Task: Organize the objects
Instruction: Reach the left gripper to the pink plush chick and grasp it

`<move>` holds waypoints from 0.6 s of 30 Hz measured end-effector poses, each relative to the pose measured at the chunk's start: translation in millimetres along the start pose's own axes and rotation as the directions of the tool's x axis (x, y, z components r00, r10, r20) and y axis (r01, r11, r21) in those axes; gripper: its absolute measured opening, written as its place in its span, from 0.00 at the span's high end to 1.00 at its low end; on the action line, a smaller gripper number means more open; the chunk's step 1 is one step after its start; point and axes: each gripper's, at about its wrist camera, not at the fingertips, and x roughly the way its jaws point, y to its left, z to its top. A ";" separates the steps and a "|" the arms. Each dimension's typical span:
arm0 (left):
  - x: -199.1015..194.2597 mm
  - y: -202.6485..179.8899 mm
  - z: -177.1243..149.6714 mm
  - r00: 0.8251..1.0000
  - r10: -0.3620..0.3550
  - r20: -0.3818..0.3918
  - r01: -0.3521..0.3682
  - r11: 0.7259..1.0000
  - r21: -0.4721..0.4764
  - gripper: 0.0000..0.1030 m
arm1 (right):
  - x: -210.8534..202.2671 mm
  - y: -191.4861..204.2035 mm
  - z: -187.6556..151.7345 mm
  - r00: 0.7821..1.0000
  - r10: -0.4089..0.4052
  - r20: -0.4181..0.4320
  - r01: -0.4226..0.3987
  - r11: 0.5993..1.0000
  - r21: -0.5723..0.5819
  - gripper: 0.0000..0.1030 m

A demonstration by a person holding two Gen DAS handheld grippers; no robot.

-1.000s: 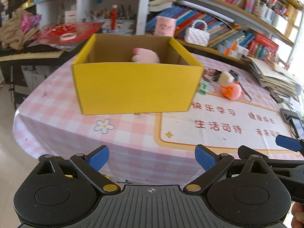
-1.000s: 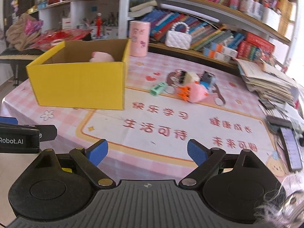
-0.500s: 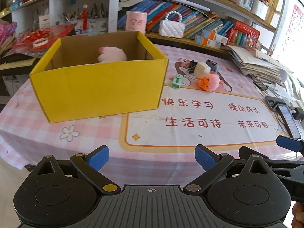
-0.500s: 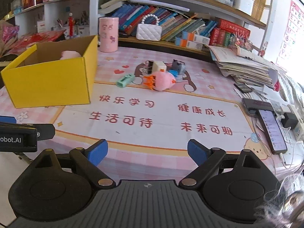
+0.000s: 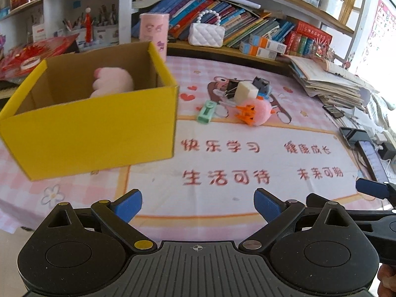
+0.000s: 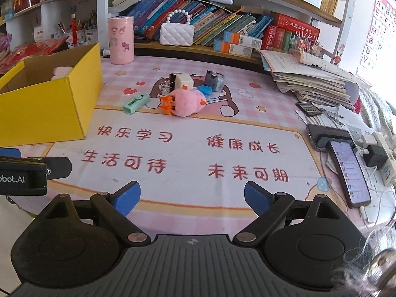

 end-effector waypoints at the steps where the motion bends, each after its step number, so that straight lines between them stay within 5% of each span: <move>1: 2.6 -3.5 2.9 1.000 -0.001 0.003 0.001 1.000 0.003 0.05 | 3.2 -3.2 2.8 1.000 0.002 0.000 -0.002 1.000 -0.001 0.12; 18: 54.0 -70.2 52.7 0.997 -0.034 0.074 0.033 0.999 0.016 0.05 | 65.6 -74.9 47.6 0.999 0.028 -0.016 -0.028 0.999 -0.028 0.12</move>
